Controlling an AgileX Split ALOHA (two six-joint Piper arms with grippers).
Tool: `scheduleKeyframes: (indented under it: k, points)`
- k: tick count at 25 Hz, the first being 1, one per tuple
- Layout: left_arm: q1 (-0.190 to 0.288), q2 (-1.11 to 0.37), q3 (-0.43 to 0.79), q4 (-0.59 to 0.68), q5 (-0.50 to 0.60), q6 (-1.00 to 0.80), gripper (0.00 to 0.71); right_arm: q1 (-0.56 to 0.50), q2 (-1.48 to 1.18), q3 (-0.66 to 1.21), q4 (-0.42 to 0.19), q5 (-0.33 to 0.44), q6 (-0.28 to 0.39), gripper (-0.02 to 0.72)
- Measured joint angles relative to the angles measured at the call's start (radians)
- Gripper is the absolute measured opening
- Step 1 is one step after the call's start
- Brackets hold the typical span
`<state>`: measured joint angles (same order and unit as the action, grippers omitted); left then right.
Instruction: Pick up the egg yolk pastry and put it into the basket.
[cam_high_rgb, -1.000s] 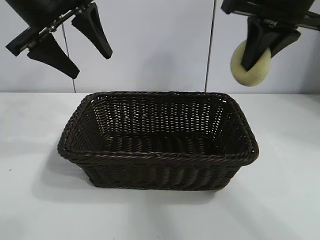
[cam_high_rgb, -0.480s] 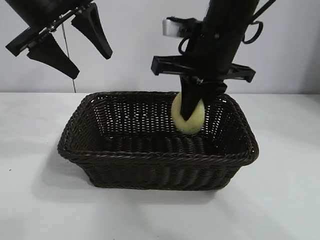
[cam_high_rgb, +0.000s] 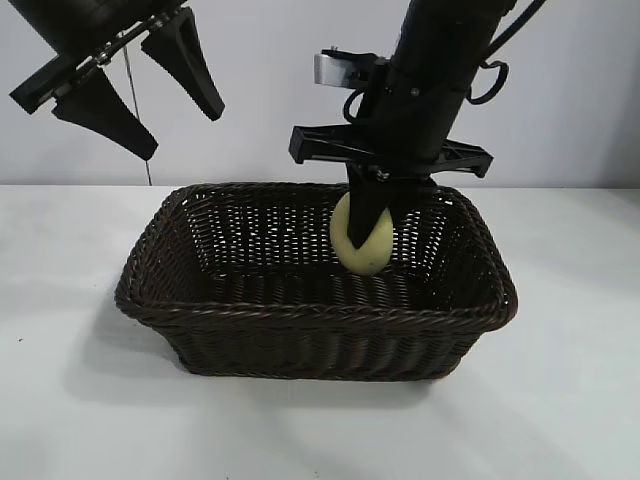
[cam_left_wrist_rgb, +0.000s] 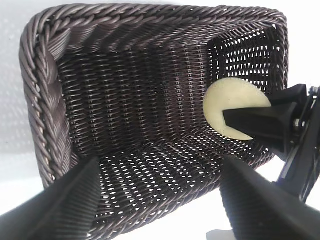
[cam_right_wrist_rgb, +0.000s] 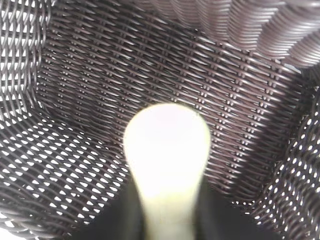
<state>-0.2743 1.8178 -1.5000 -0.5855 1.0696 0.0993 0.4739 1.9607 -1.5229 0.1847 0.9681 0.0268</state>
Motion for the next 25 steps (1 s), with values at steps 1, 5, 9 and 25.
scheduleKeyframes:
  k: [1,5,9,25]
  points:
    - [0.000,0.000,0.000,0.000,0.000,0.000,0.498,0.000,0.000,-0.001,0.000,0.000,0.000,0.413]
    - [0.000,0.000,0.000,0.000,0.000,0.000,0.498,0.000,0.000,-0.003,0.001,-0.001,0.006,0.532]
    - [0.000,0.000,0.000,0.000,0.004,0.000,0.498,0.000,-0.005,-0.003,0.001,-0.001,0.006,0.546]
    - [0.000,0.000,0.000,0.000,0.008,0.000,0.498,-0.074,-0.114,-0.085,0.003,0.148,-0.013,0.549]
